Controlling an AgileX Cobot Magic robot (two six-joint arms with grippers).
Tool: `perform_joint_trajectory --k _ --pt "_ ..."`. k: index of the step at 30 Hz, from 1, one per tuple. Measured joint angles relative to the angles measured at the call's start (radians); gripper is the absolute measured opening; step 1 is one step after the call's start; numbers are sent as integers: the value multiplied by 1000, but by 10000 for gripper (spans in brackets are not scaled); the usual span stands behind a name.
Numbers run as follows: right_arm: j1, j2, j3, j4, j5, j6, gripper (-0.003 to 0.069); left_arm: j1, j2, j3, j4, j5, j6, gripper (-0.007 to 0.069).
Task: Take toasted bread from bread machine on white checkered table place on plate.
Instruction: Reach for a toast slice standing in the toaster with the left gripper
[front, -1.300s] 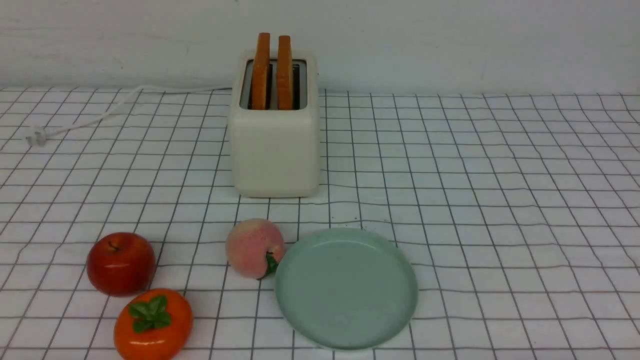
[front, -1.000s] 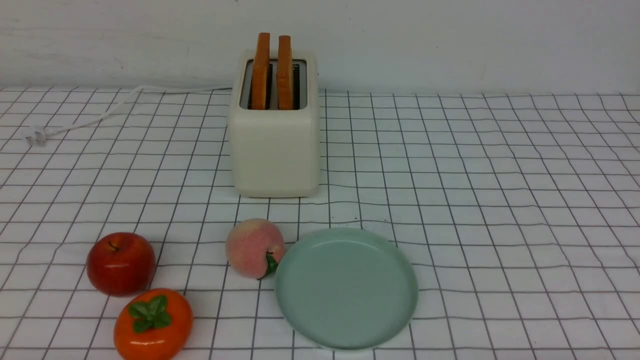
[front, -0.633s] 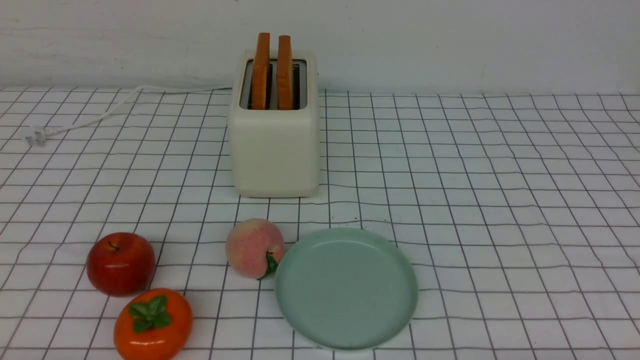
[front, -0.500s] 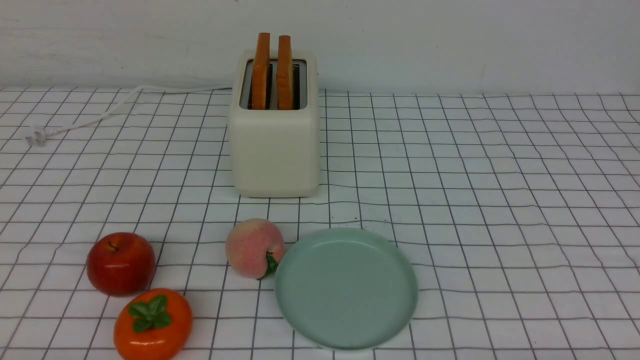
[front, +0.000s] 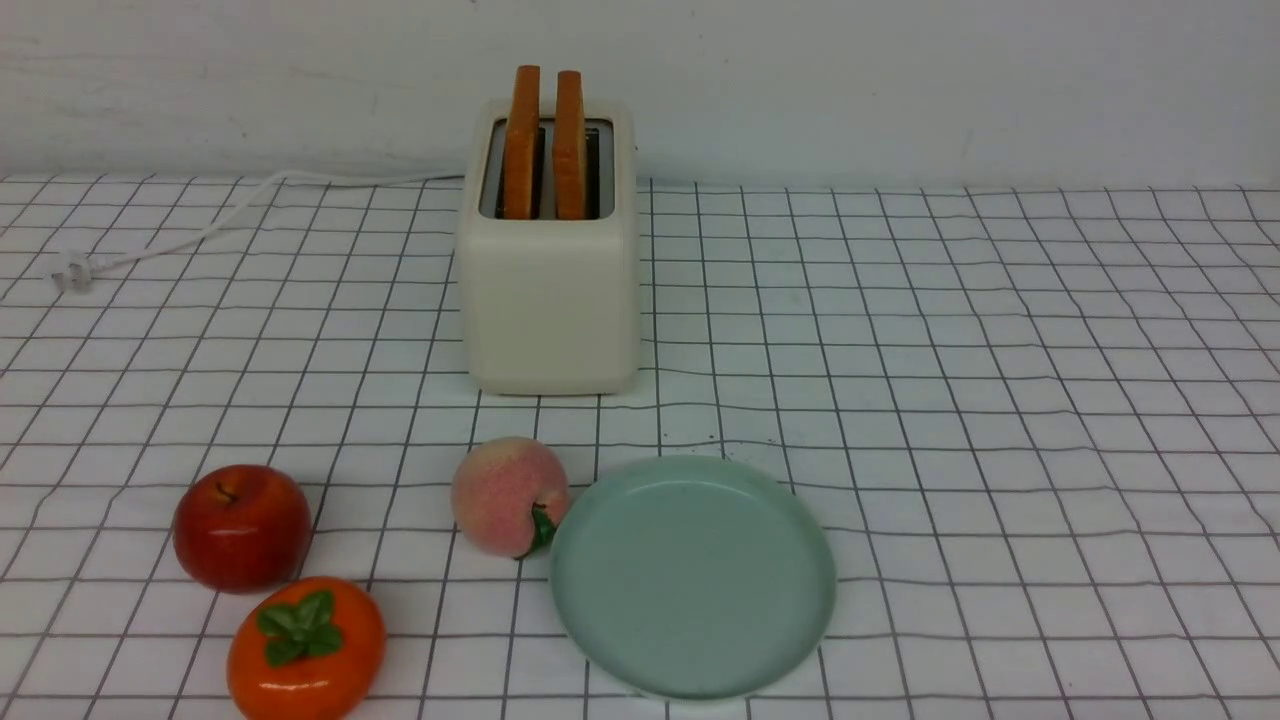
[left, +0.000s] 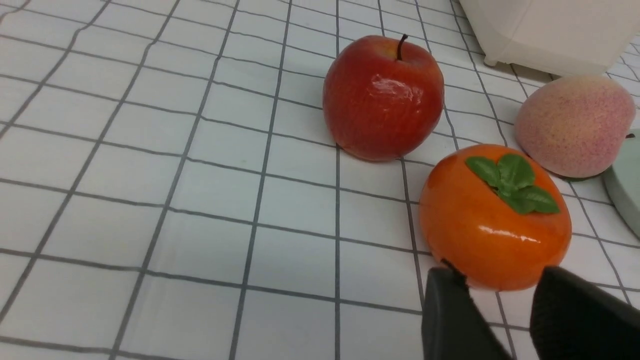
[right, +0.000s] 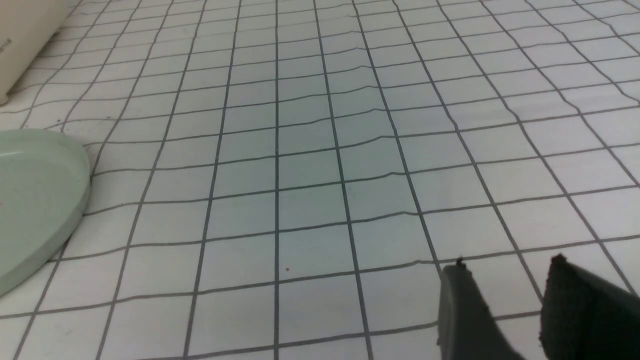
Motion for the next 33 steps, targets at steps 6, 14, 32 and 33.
perform_joint_trajectory --k 6,14,32,33 --pt "0 0 0 0 0 0 239 0 0 0 0 -51 0 237" --pt "0 0 0 0 0 0 239 0 0 0 -134 -204 -1 237" --pt "0 0 9 194 -353 183 239 0 0 -45 -751 -349 30 164" --pt "0 0 9 205 -384 197 239 0 0 -73 -751 -326 58 127"
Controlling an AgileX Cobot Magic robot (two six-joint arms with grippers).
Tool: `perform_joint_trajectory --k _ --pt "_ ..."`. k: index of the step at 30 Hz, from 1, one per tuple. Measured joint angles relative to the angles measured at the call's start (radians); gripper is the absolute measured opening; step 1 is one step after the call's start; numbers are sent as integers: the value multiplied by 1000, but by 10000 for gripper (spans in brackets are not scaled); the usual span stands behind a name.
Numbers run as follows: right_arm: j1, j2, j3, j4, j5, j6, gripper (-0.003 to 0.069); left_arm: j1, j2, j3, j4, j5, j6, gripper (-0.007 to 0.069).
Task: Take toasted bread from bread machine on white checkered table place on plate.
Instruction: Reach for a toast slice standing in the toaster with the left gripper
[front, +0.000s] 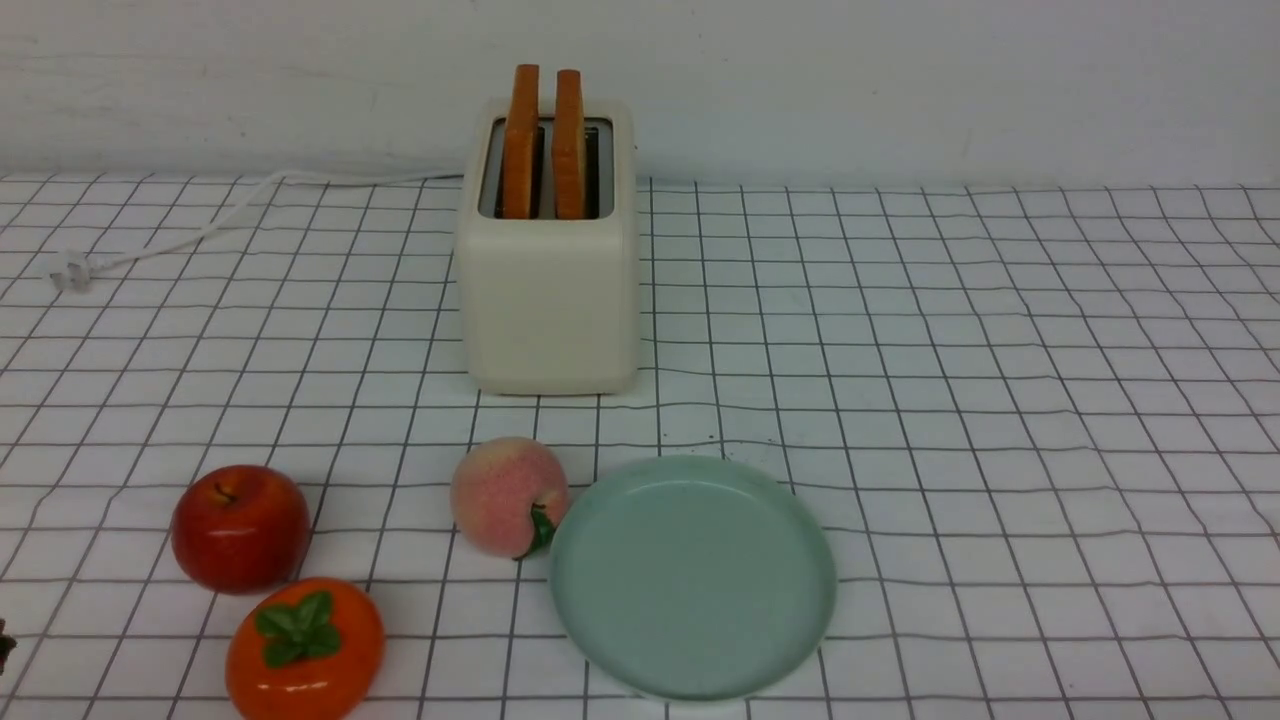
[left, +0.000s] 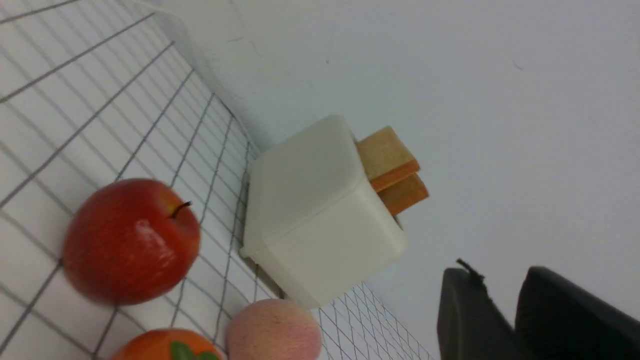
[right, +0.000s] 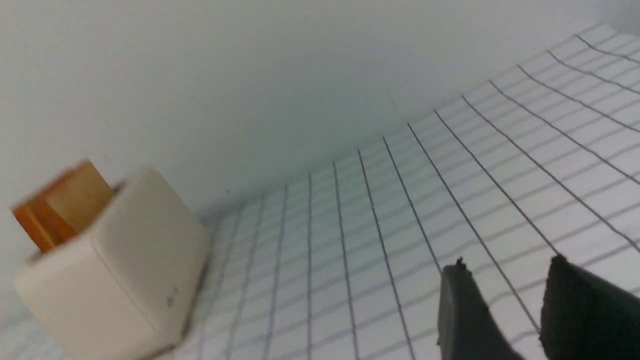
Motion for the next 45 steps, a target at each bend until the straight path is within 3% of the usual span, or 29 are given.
perform_joint_trajectory --k 5,9,13,17,21,24,27,30,33,40,45 --pt "13 29 -68 -8 33 36 236 0 78 -151 6 63 153 -13" --pt "101 213 -340 -64 341 -42 171 0 311 -349 11 139 357 -13" --pt "221 427 -644 -78 680 -238 87 0 576 -541 14 256 463 -13" --pt "303 582 -852 -81 881 -314 31 0 838 -726 17 353 548 -13" --pt "342 667 -962 -81 909 -329 10 -35 1045 -867 -4 384 642 -13" --pt "351 709 -997 -80 885 -331 10 -135 1159 -945 1 377 707 -13" --pt "352 738 -1018 -58 851 -340 10 -216 1237 -1001 40 330 730 -13" --pt "352 753 -1032 -11 791 -391 10 -232 1333 -1052 90 245 744 -7" --pt "352 759 -1038 46 709 -447 11 -232 1397 -1081 105 179 760 38" --pt "352 760 -1038 268 565 -622 15 -232 1612 -1183 108 56 806 350" --pt "352 760 -1038 330 563 -672 20 -232 1718 -1243 108 23 809 440"
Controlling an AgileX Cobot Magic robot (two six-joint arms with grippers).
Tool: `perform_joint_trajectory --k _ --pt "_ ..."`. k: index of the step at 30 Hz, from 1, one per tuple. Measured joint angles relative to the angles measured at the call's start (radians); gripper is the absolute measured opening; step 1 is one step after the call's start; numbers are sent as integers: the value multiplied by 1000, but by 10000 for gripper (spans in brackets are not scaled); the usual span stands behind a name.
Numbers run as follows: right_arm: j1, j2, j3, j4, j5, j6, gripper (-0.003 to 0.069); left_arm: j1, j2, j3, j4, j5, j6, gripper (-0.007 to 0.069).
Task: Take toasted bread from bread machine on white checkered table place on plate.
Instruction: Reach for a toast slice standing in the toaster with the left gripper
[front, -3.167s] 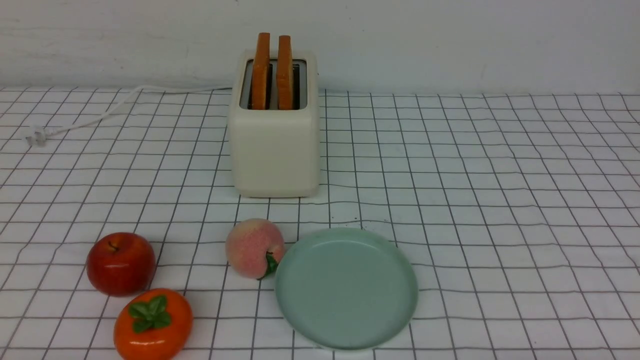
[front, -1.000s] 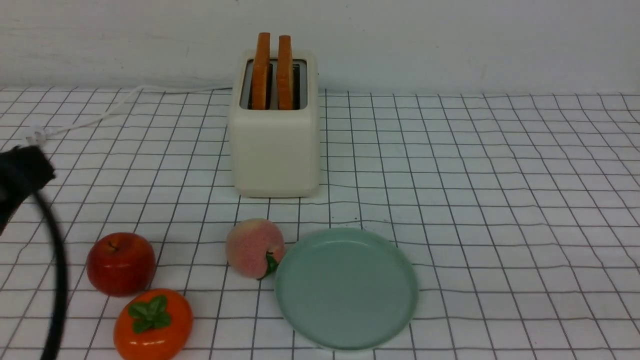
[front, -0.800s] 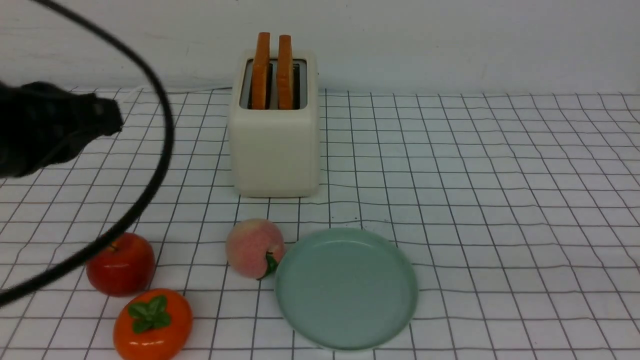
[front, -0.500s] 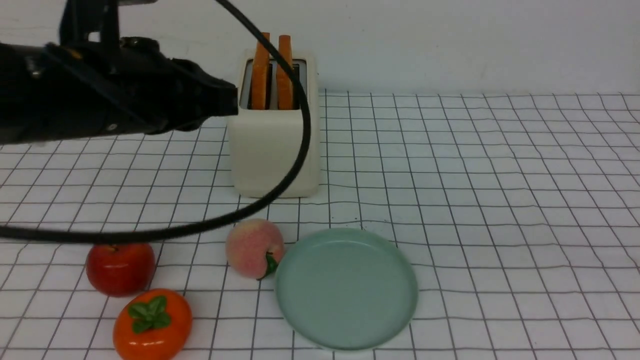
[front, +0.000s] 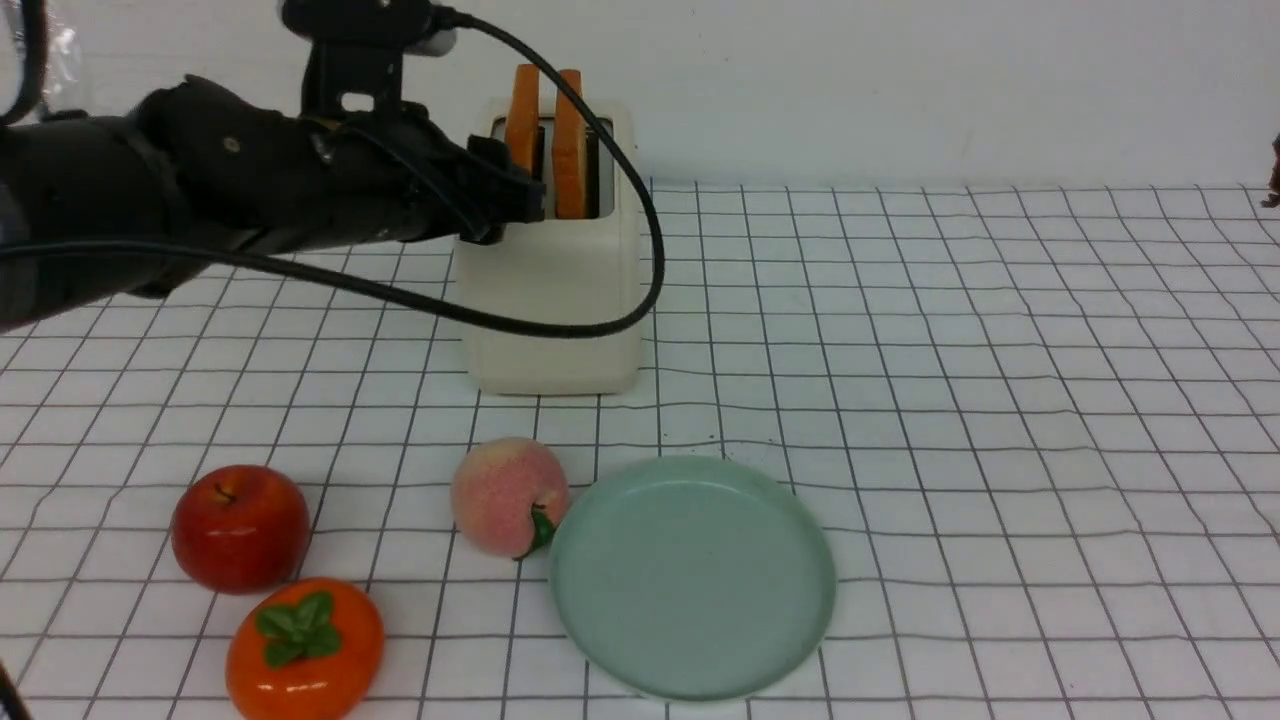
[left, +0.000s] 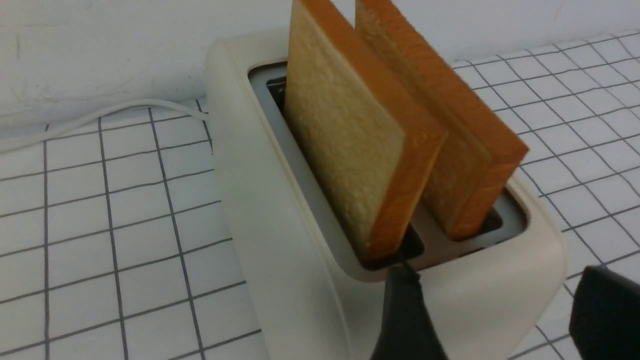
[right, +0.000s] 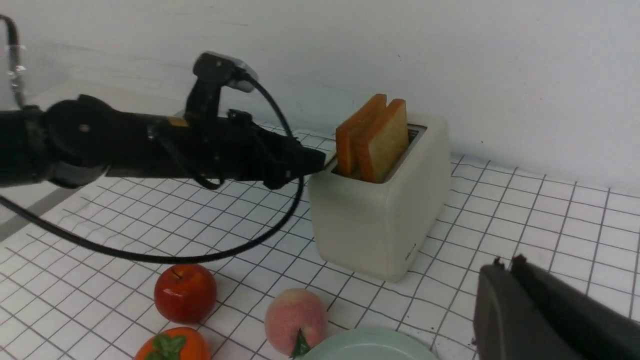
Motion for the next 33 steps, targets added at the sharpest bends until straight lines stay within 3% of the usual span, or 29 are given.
perform_joint_trajectory --k 12,33 --pt "0 0 0 8 15 -16 28 0 118 -109 -1 -90 2 413" --pt "0 0 0 8 23 -16 47 -45 158 -111 10 -185 -2 412"
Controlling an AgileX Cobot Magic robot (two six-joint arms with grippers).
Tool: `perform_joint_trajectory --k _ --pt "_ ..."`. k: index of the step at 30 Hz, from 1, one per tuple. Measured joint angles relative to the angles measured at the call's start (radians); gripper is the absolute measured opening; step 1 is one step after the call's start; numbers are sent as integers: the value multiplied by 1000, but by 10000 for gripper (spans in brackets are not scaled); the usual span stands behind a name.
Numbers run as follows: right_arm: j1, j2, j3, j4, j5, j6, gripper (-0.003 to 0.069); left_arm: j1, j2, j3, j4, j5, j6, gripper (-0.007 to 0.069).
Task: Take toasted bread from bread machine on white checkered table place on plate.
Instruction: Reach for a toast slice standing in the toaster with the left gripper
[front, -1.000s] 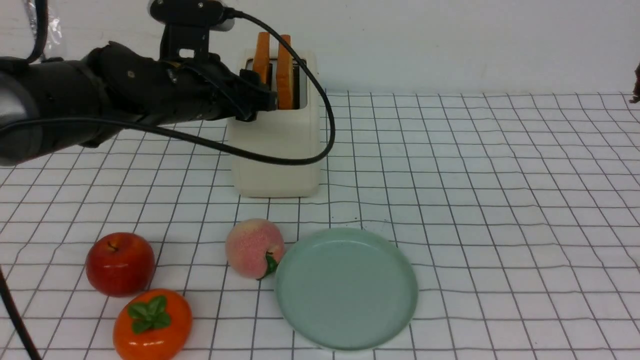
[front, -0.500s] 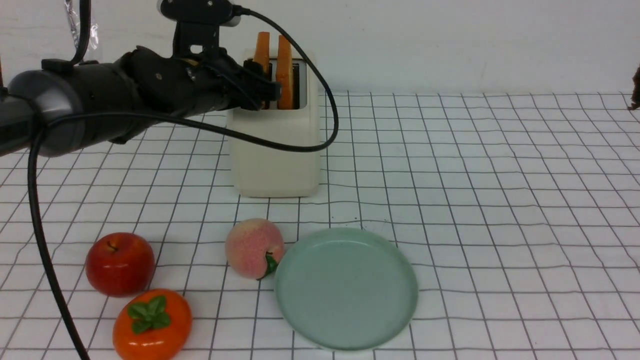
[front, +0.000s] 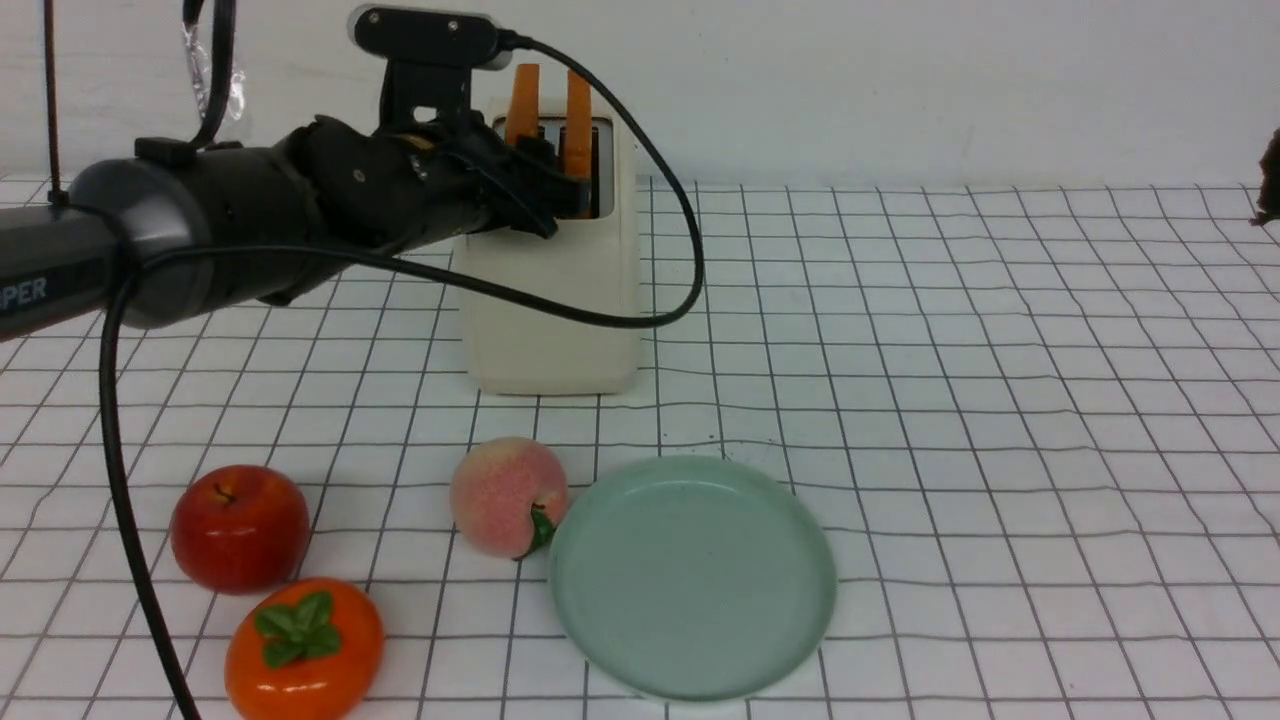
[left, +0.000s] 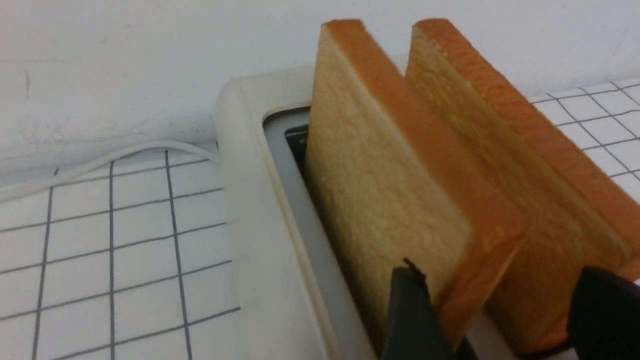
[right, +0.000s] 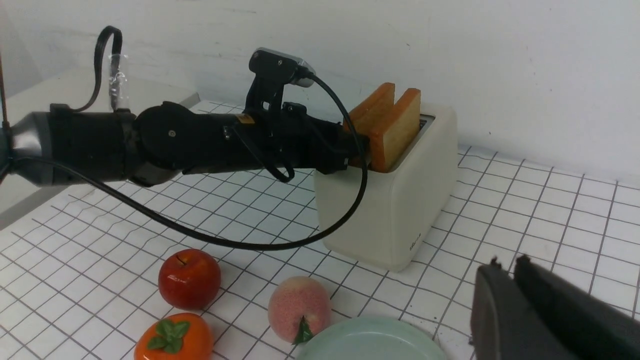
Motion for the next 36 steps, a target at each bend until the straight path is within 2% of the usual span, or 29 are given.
perform_joint_trajectory --k 6,14,24,31,33,36 --pt "0 0 0 0 12 0 50 -3 0 0 22 -93 0 374" --pt "0 0 0 0 18 0 54 -6 0 0 77 -100 -45 336" --pt "0 0 0 0 30 0 64 -6 45 -1 275 -133 -194 325" --pt "0 0 0 0 30 0 71 -6 63 -1 372 -165 -231 209" --pt "0 0 0 0 30 -1 74 -6 67 -1 388 -174 -232 128" --pt "0 0 0 0 30 -3 76 -6 68 -1 389 -179 -234 94"
